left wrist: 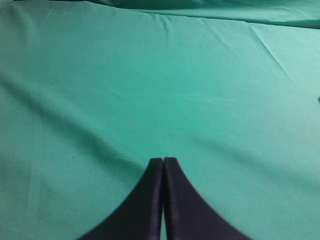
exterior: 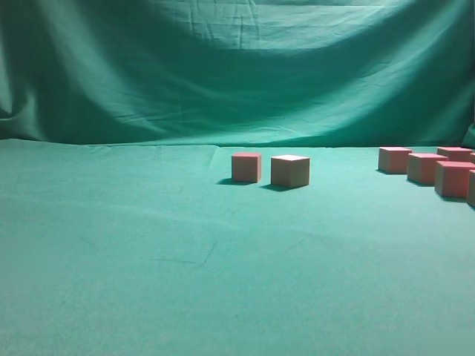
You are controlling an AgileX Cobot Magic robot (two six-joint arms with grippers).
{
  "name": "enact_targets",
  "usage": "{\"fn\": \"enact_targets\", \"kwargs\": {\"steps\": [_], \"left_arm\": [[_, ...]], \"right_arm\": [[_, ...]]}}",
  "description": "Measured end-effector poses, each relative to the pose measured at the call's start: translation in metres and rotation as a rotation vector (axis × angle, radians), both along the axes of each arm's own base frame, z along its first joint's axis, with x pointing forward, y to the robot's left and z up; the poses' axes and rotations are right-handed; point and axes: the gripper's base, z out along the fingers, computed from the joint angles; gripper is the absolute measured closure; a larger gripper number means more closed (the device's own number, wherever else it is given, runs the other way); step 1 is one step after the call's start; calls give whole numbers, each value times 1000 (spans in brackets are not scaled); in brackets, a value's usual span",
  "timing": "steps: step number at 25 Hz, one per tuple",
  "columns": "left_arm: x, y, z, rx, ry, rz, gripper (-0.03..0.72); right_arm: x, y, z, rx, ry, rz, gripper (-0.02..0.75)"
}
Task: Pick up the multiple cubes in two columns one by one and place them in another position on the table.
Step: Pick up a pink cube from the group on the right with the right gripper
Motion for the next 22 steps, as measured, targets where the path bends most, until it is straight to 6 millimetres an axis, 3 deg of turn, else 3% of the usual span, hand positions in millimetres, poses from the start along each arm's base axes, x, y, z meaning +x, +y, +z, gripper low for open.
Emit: {"fn": "enact_targets", "kwargs": {"steps": [4,9,15,22], "left_arm": [[0,0,0,0,0,0,688],[0,0,0,0,0,0,688],[0,0,0,0,0,0,688],[0,0,0,0,0,0,688]], "right_arm": [[-17,-14,-59,-81,185,-65,159],[-22,-41,-132,-126,350,-217,159],[-14,-68,-173,-15,301,-398,159],[6,-65,-209,5,307,-422,159]]}}
